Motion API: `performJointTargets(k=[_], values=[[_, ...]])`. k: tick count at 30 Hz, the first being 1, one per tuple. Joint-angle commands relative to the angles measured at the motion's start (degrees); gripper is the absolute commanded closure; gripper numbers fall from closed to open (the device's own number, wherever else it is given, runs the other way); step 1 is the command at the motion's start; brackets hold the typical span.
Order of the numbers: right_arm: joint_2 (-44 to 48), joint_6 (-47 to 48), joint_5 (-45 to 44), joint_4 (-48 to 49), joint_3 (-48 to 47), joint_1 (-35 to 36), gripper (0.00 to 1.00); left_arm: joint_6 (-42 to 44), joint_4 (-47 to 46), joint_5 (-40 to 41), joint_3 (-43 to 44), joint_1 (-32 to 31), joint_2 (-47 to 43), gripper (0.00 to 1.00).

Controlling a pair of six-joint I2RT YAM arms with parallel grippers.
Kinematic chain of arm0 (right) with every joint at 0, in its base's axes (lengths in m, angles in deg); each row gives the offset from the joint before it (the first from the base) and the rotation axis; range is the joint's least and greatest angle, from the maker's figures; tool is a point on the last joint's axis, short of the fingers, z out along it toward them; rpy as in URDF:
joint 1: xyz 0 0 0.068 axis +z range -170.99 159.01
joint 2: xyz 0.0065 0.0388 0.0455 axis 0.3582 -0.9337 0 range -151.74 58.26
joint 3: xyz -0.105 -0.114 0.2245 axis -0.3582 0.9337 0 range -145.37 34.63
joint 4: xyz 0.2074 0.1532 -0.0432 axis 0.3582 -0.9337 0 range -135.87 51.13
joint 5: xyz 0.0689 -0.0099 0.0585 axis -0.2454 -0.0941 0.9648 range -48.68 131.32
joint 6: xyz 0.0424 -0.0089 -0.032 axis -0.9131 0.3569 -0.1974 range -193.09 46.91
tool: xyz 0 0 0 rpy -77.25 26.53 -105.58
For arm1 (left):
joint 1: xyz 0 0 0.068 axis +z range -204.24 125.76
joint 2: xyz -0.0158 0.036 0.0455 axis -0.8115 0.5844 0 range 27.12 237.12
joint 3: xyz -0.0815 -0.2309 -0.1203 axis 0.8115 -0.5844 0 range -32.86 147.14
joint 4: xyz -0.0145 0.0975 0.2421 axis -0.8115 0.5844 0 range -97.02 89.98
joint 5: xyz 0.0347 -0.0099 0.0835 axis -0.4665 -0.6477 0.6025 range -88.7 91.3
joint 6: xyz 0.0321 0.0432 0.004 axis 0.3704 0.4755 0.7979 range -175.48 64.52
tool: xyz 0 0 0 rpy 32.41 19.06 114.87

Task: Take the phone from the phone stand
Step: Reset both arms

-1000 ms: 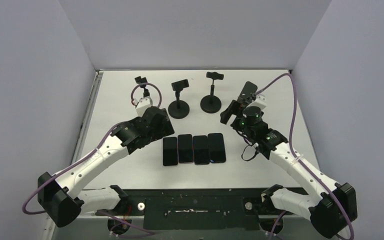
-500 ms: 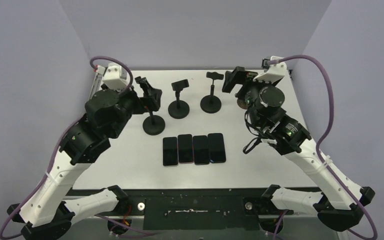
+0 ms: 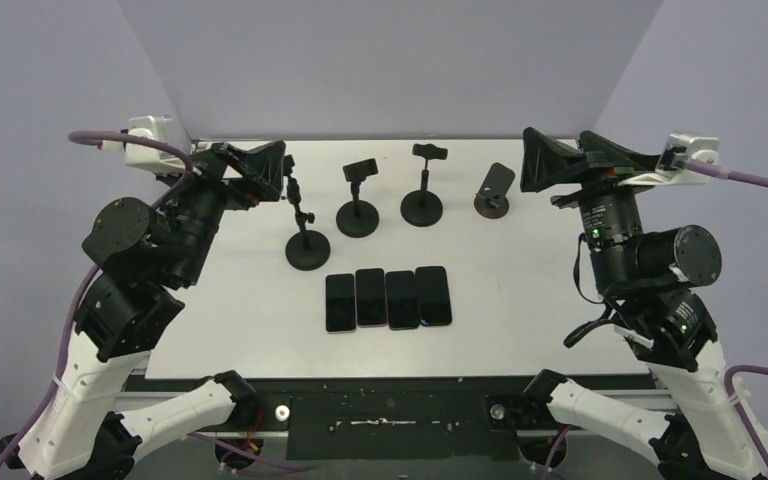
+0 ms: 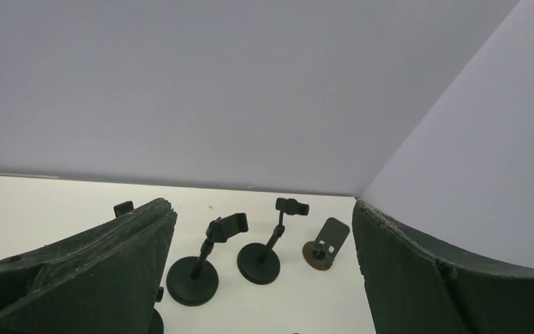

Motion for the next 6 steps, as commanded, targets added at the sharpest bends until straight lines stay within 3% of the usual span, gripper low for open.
performJointTargets(k=[1,6], values=[[0.63,2.91,1.88,1.49,-0.83,0.26,0.0,1.49,-7.45,0.22,-1.13,-0.27,-1.78,0.03],[-0.07,3.4,0.97,0.82,-0.39,0.15,0.0,-0.32,-5.49,1.0,0.15,-0.22,-0.48,0.03]])
